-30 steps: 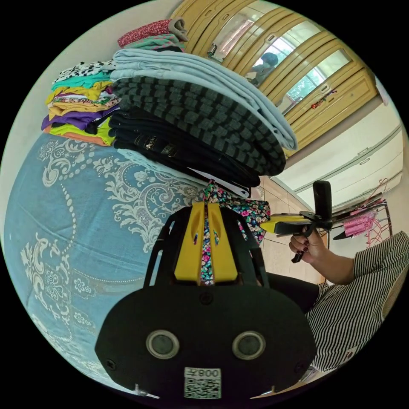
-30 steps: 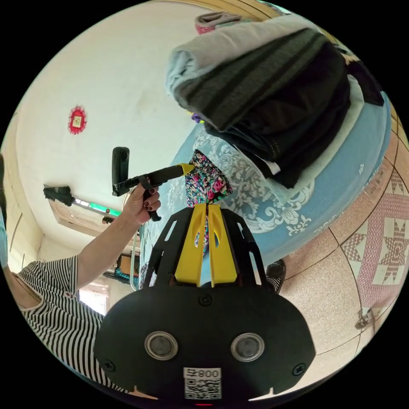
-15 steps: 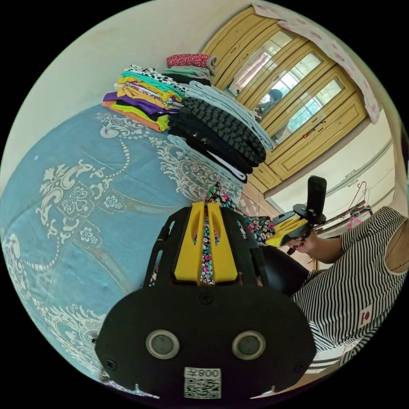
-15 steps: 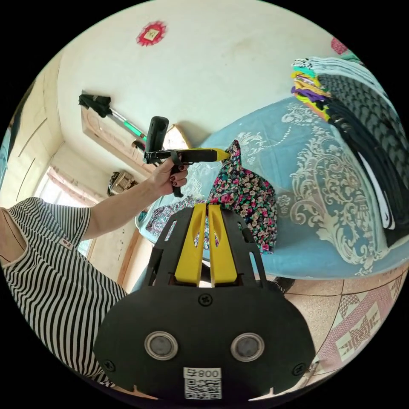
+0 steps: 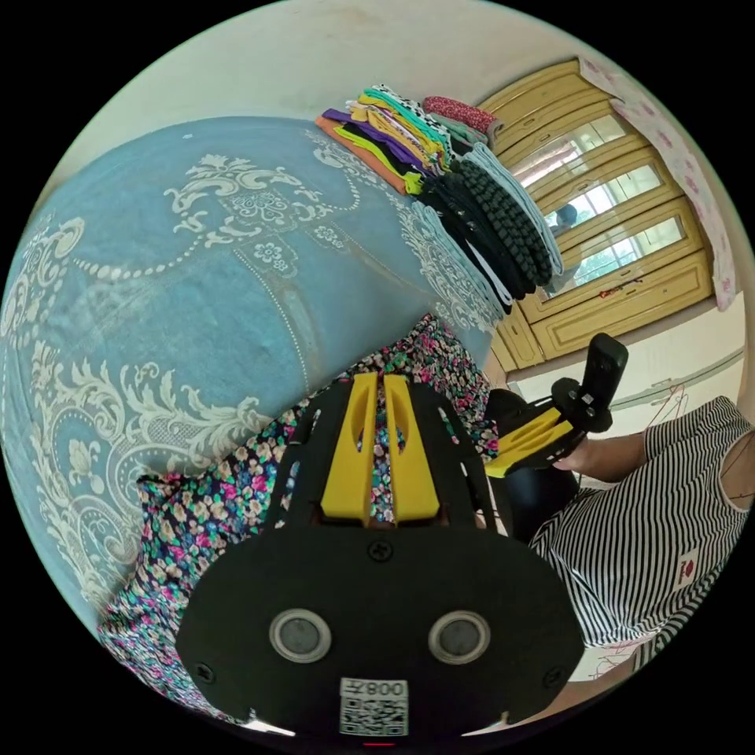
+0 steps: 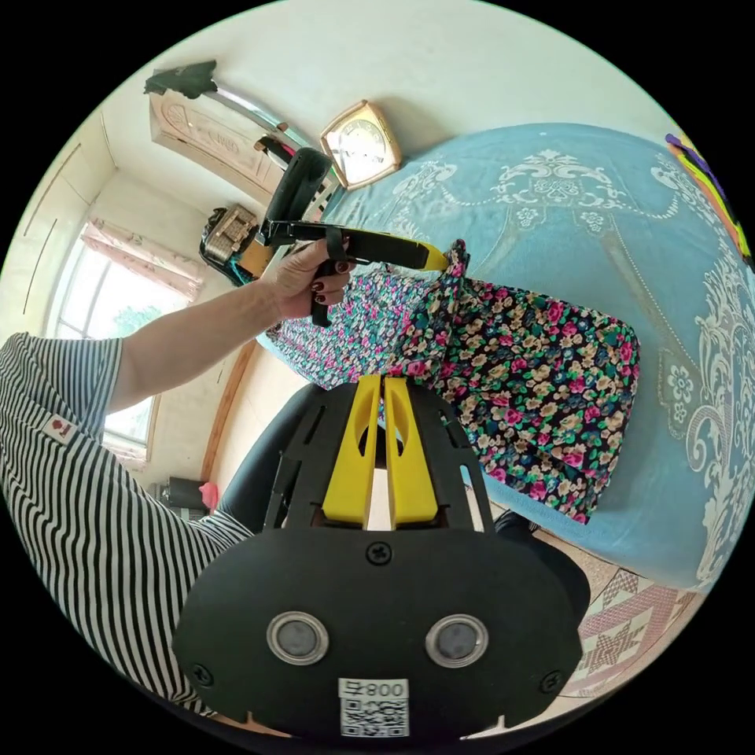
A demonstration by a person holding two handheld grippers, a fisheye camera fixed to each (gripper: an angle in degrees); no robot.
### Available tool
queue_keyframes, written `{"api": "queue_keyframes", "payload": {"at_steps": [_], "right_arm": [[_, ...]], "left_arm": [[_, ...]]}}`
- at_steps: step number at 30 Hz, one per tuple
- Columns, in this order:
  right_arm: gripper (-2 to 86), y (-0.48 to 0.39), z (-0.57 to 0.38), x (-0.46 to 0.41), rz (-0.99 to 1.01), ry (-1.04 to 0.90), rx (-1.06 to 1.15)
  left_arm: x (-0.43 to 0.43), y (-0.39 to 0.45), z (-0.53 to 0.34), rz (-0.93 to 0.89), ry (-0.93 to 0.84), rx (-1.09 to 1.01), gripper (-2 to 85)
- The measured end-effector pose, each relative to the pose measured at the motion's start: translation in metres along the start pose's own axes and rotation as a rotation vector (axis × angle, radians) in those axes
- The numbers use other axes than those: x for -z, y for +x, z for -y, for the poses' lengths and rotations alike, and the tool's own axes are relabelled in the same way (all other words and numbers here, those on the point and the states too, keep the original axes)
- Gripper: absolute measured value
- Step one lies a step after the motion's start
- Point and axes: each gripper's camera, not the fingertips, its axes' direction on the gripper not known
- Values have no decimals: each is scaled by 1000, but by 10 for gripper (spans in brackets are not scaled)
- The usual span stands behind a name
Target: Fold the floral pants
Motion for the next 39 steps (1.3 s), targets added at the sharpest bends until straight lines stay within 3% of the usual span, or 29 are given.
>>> {"api": "queue_keyframes", "payload": {"at_steps": [5, 9, 12, 16, 22, 27, 33, 35, 39], "right_arm": [[5, -33, 29, -50, -45, -108, 39], [7, -64, 48, -86, -142, -188, 76], [11, -88, 58, -103, -211, -203, 124], [17, -115, 70, -119, -283, -224, 185], [36, -157, 81, -137, -382, -232, 287], [41, -184, 90, -154, -461, -244, 353], [41, -200, 102, -165, -499, -260, 386], [43, -202, 105, -166, -496, -261, 387], [43, -204, 110, -167, -479, -252, 389]], "left_arm": [[38, -21, -35, 69, 67, 135, 5], [59, -9, -52, -10, 159, 140, 2], [49, 19, -54, -53, 91, 51, 1], [35, 46, -60, 88, -51, -16, 1], [74, 34, -90, 192, -41, 100, 1], [95, 52, -92, 123, 32, 63, 1], [56, 93, -71, 191, -170, -102, 1], [54, 89, -78, 289, -242, -75, 1], [79, 77, -104, 319, -214, 21, 1]]}}
